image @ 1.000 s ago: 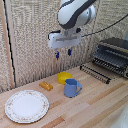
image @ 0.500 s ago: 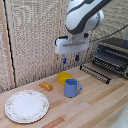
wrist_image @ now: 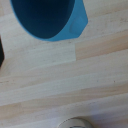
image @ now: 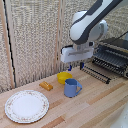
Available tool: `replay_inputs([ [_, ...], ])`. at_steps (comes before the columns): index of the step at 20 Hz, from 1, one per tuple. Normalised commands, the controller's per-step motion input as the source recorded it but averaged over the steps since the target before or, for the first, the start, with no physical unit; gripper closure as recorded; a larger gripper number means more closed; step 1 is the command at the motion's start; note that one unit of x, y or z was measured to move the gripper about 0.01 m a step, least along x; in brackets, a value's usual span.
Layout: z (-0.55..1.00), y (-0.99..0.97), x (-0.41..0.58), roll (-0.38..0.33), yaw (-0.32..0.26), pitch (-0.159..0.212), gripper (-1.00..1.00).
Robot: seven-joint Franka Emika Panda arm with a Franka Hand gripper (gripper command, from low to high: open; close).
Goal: Carefully approach the cobalt cup with your gripper. Make sure to hold the cobalt cup delicately with your gripper. Carefully elevate the cobalt cup, moving it off the surface. Position the cobalt cup to hover above the alabaster dining ware. Gently lower the cobalt cup onto the alabaster dining ware. Gradually release your hold on the cobalt cup.
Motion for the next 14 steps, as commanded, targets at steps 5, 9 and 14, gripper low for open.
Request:
replay_inputs([
  [5,-0.31,-0.32,0.031,-0.009,0.140,0.005,-1.00],
  [9,-0.32,-0.22,0.074,-0.026,0.131,0.002,-1.00],
  [14,-0.32,-0.05,0.141,-0.053,0.123,0.000,-1.00],
])
